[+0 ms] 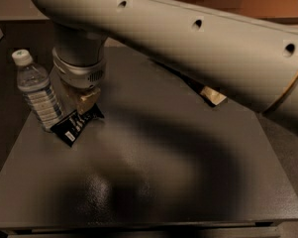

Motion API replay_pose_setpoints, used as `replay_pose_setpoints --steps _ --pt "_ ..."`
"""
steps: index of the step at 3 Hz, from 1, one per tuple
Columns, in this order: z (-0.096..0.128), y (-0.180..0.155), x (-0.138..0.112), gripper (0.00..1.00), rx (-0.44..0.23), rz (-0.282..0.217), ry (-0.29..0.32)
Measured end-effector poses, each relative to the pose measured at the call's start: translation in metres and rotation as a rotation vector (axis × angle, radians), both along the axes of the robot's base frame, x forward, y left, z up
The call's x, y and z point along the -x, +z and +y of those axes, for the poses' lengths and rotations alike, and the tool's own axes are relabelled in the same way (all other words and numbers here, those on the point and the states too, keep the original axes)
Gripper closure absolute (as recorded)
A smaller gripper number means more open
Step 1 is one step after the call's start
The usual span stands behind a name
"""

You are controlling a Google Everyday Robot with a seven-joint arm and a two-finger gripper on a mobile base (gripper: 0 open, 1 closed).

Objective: Move rxbar chocolate near blue plastic bottle

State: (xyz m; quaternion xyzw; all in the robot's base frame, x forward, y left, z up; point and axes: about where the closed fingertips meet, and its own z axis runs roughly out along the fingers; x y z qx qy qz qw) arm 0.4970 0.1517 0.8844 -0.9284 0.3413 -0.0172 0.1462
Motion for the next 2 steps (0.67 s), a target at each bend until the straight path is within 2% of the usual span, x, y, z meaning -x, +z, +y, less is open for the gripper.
replay_pose_setpoints --steps 2 --pt "0.0012 0.0005 0.0002 0.36 0.0 -0.004 0.001"
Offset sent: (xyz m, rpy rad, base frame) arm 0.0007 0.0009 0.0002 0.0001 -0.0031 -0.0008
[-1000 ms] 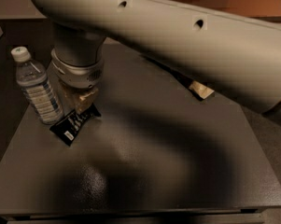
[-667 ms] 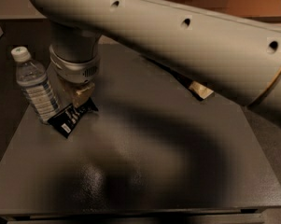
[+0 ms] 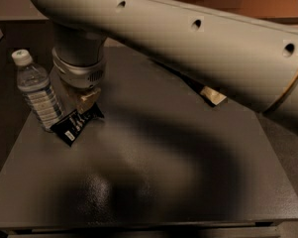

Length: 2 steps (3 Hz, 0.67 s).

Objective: Move rxbar chocolate near blue plastic bottle

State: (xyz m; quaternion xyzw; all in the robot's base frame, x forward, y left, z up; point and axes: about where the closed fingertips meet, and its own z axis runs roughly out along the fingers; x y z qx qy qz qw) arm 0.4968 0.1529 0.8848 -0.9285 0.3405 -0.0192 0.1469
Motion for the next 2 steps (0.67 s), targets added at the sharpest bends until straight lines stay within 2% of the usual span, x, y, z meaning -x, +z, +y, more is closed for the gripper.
replay_pose_setpoints --steps 1,2 --pt "0.0003 0.0002 0.0005 0.13 0.0 -0.001 0.001" --pt "0.0005 0.0003 0.0011 0.0 0.0 -0.003 0.002"
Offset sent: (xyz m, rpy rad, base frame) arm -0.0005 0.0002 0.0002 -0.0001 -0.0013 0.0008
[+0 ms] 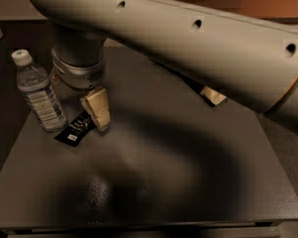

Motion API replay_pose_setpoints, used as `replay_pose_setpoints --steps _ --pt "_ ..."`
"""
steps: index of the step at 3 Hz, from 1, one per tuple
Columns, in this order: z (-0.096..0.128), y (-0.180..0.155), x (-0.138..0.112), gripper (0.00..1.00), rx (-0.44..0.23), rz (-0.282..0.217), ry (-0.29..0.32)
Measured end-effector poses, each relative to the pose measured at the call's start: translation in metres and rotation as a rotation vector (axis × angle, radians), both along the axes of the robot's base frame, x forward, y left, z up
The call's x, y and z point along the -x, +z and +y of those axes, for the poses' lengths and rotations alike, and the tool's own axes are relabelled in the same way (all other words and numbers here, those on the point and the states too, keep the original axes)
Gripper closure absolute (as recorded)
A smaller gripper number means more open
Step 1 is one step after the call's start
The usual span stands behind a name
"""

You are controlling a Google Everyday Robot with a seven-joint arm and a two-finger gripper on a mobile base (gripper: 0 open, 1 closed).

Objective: Move rxbar chocolate near blue plastic bottle

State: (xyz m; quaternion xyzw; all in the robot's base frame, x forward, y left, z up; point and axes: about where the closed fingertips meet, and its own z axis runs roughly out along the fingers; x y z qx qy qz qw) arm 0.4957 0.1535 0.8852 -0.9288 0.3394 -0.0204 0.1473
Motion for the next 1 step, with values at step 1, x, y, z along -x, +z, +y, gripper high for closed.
replay_pose_setpoints --steps 1 --pt "0.0 0.0 0.0 0.0 0.0 0.0 0.0"
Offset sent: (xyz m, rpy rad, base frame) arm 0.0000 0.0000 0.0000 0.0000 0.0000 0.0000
